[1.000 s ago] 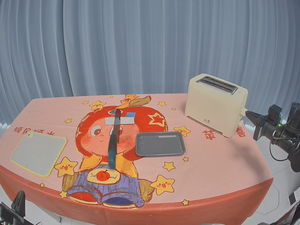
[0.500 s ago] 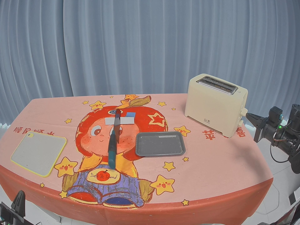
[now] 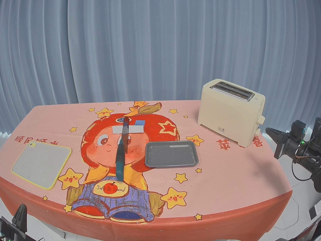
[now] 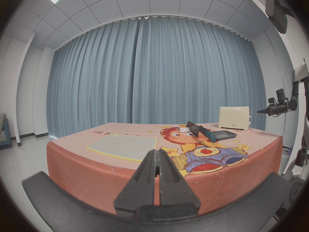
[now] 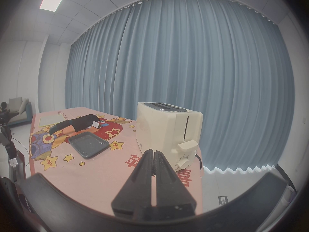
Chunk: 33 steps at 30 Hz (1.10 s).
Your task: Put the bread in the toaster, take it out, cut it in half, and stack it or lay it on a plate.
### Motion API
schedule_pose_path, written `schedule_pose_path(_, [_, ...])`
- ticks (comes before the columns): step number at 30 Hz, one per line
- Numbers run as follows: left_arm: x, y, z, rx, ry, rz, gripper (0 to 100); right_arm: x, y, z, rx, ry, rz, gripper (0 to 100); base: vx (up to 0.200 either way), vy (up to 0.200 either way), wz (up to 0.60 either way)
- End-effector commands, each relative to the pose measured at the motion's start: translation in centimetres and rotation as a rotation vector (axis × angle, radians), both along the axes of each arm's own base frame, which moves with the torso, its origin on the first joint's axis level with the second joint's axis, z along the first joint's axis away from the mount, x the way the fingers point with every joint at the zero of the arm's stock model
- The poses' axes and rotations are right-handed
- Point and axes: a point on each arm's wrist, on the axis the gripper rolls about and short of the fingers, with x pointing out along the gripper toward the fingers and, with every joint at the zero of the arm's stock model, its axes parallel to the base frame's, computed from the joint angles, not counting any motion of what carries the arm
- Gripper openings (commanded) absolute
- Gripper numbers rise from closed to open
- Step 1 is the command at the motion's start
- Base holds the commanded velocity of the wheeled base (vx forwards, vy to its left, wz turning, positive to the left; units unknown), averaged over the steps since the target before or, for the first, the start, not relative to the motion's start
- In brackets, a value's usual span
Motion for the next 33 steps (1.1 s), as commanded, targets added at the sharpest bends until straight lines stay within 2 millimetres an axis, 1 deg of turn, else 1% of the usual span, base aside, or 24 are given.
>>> schedule_pose_path(1, [0.0, 0.0, -0.5, 0.0, 0.001, 0.001, 0, -1.0, 0.0, 0.1, 0.004, -0.003, -0.001, 0, 0.0, 0.0, 0.0])
schedule_pose_path(4, [0.0, 0.0, -0.5, 0.0, 0.001, 0.001, 0, -1.5, 0.0, -0.7, -0.004, 0.029, -0.003, 0, 0.0, 0.0, 0.0])
schedule_pose_path(9, [0.0, 0.0, -0.5, 0.0, 0.001, 0.001, 0, -1.5, 0.0, -0.9, -0.004, 0.042, 0.0, 0, 0.0, 0.0, 0.0])
schedule_pose_path(13, [0.0, 0.0, -0.5, 0.0, 0.001, 0.001, 0, -1.3, -0.1, -0.7, 0.002, 0.036, -0.007, 0, 0.0, 0.0, 0.0])
schedule_pose_path(22, [0.0, 0.0, -0.5, 0.0, 0.001, 0.001, 0, -0.8, -0.4, -1.5, 0.0, 0.073, -0.023, 0, 0.0, 0.0, 0.0])
schedule_pose_path(26, [0.0, 0.0, -0.5, 0.0, 0.001, 0.001, 0, -0.2, -0.9, -2.3, -0.002, 0.106, -0.044, 0, 0.0, 0.0, 0.0])
schedule_pose_path(33, [0.0, 0.0, -0.5, 0.0, 0.001, 0.001, 0, 0.4, -1.3, -2.9, -0.001, 0.131, -0.064, 0, 0.0, 0.0, 0.0])
